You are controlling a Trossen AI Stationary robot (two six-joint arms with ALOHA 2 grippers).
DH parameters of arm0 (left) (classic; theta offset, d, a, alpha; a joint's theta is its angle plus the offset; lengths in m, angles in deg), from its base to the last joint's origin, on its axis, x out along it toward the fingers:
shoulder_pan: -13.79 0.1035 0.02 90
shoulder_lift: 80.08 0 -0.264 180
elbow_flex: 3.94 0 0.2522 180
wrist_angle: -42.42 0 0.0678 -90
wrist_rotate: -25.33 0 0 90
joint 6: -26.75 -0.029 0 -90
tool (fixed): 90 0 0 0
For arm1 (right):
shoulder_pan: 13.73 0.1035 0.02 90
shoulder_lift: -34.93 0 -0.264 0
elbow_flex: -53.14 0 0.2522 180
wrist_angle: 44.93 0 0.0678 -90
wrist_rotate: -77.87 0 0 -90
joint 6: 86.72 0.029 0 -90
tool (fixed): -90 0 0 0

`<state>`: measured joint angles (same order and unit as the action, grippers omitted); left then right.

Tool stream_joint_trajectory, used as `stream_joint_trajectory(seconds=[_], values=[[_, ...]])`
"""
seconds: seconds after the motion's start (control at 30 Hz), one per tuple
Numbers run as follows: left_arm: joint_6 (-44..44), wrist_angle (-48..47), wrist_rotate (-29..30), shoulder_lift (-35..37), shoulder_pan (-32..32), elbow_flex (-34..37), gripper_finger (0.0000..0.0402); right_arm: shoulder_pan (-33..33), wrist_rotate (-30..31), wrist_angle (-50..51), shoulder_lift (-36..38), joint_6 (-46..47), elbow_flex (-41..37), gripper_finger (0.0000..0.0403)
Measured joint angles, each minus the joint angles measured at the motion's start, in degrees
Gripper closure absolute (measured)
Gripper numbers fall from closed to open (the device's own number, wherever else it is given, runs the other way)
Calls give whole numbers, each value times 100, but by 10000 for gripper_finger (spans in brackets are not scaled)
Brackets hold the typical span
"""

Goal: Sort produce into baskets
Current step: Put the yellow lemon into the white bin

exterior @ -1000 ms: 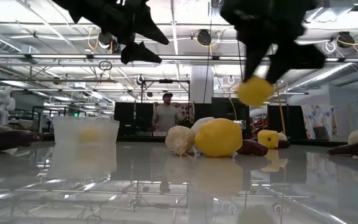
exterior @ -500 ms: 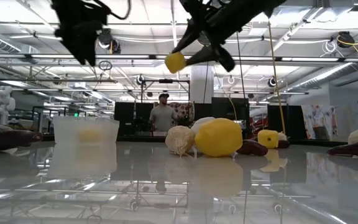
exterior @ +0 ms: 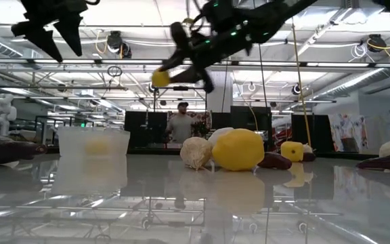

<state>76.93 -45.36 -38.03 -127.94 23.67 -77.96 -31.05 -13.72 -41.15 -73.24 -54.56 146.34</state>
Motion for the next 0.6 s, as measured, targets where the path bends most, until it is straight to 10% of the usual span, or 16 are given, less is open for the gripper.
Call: stream_joint_trajectory(seconds=[0.6], values=[[2139,16,-203,-17,-111,189,82,-33,-946,1316,-3167,-1979,4384,219]])
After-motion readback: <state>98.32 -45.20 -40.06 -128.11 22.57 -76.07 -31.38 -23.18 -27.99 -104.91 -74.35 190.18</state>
